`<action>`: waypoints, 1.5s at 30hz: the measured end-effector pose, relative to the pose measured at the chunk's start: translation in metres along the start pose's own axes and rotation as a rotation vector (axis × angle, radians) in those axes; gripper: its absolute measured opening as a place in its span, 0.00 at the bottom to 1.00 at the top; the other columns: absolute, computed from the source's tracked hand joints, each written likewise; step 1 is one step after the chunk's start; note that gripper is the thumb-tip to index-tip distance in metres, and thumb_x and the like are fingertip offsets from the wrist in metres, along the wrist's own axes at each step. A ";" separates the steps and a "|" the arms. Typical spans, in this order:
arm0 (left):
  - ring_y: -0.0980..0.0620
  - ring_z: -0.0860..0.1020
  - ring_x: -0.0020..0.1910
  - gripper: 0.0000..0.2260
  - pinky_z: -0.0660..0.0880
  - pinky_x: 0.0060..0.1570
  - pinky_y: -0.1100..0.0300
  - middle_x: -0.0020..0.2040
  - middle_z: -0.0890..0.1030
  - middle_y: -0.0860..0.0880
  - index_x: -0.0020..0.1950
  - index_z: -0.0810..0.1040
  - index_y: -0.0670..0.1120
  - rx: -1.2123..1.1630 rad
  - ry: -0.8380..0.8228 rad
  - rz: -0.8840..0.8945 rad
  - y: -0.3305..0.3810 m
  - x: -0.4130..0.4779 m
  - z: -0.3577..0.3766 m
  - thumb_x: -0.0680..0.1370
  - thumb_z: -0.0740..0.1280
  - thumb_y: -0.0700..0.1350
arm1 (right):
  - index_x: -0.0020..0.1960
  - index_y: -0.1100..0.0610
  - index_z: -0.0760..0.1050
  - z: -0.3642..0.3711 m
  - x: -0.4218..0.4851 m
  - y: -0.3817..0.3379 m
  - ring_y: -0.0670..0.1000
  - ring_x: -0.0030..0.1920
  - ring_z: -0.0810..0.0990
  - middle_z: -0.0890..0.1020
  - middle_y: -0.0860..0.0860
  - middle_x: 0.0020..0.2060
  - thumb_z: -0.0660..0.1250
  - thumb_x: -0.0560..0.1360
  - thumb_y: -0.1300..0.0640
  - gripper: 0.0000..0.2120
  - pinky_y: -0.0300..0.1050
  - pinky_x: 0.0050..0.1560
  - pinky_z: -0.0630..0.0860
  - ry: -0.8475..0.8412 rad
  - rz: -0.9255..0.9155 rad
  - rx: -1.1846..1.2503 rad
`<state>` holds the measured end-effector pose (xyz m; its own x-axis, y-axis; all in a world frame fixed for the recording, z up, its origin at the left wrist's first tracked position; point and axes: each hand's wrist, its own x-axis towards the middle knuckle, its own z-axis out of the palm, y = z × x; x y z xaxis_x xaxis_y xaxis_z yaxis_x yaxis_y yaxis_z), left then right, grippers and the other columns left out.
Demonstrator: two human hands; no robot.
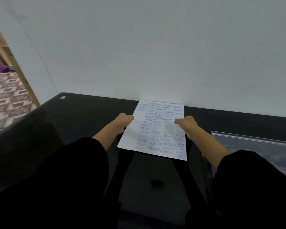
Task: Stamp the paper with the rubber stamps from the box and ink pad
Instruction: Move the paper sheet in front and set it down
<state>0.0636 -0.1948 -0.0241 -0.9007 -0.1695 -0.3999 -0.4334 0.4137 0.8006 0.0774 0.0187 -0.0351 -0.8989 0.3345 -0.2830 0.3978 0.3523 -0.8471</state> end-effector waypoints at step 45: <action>0.39 0.73 0.63 0.16 0.71 0.56 0.48 0.66 0.73 0.38 0.67 0.68 0.37 -0.068 -0.111 0.078 -0.056 -0.177 -0.024 0.80 0.55 0.33 | 0.56 0.69 0.73 -0.049 -0.175 0.043 0.60 0.59 0.77 0.78 0.62 0.59 0.63 0.76 0.68 0.10 0.52 0.55 0.76 -0.101 0.021 -0.028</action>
<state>0.2467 -0.2095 0.0122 -0.9247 -0.0371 -0.3789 -0.3661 0.3596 0.8583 0.2613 0.0183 -0.0001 -0.9037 0.2532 -0.3453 0.4204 0.3714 -0.8278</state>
